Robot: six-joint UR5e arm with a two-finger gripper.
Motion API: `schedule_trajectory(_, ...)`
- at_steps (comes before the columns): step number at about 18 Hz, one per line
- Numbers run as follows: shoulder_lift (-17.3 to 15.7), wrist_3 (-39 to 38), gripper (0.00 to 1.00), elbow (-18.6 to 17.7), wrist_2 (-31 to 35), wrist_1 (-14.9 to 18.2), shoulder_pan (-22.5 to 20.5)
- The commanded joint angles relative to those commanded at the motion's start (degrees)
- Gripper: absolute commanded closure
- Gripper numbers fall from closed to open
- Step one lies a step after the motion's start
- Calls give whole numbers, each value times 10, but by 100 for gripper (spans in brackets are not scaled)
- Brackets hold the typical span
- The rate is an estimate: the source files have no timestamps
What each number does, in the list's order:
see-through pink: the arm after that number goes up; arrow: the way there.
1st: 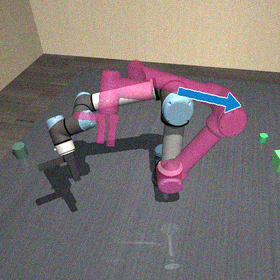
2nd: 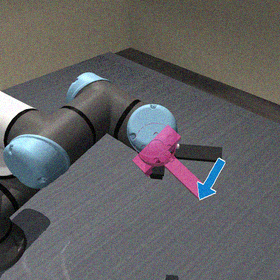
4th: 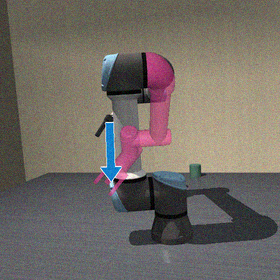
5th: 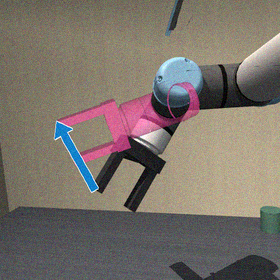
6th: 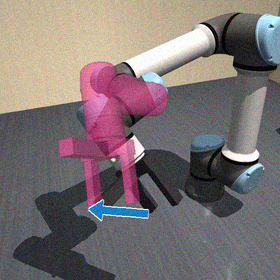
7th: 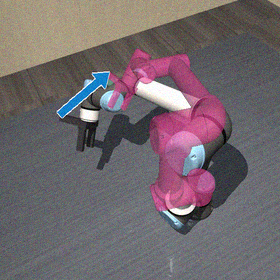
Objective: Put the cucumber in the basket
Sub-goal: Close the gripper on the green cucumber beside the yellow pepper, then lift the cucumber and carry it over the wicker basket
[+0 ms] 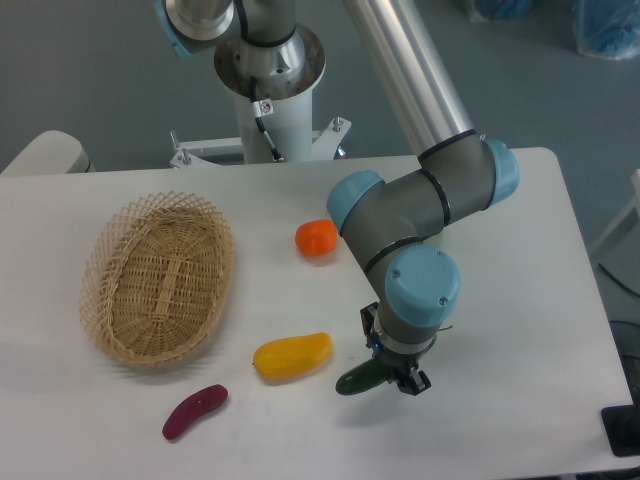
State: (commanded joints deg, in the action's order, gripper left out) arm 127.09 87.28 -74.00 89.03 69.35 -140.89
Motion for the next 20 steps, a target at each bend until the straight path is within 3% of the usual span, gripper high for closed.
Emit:
schedule_trajectory(13, -4, -48, 81, -3, -18, 4, 14)
schedule_trajectory(20, -67, -172, 82, -83, -25, 4, 88)
